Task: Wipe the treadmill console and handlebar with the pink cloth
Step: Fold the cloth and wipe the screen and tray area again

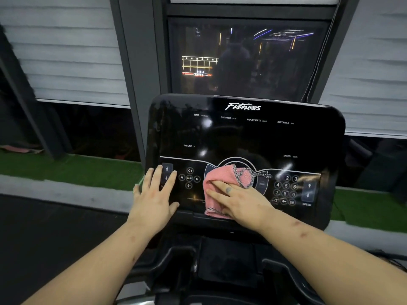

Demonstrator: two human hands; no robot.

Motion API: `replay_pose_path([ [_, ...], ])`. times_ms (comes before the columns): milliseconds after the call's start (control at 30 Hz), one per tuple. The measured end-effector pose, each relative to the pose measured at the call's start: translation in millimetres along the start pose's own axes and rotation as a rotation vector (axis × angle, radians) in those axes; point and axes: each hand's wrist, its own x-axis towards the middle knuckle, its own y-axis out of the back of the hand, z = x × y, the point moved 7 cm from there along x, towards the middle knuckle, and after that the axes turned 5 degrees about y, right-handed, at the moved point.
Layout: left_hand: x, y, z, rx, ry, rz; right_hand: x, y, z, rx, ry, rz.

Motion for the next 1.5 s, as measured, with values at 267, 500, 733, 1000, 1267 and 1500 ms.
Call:
replay_pose_path([
  [267,3,-2,-21,-0.01,-0.108,-0.024,20,2,-17,-0.066,0.111,0.138],
  [500,1,2,-30,0.015,-0.161,-0.082,86,7,-74,-0.054,0.228,0.18],
  [733,-1,-3,-27,0.008,-0.155,-0.092,84,-4,-67,-0.043,0.186,0.175],
  [1000,-4,-4,-21,-0.007,-0.131,-0.081,30,-10,-28,-0.023,0.072,0.133],
  [1267,-2,-1,-22,-0.006,-0.132,-0.1,57,31,-32,-0.013,-0.003,0.344],
  [1500,0,-1,-25,-0.06,-0.141,-0.119,62,50,-76,-0.007,0.038,0.314],
])
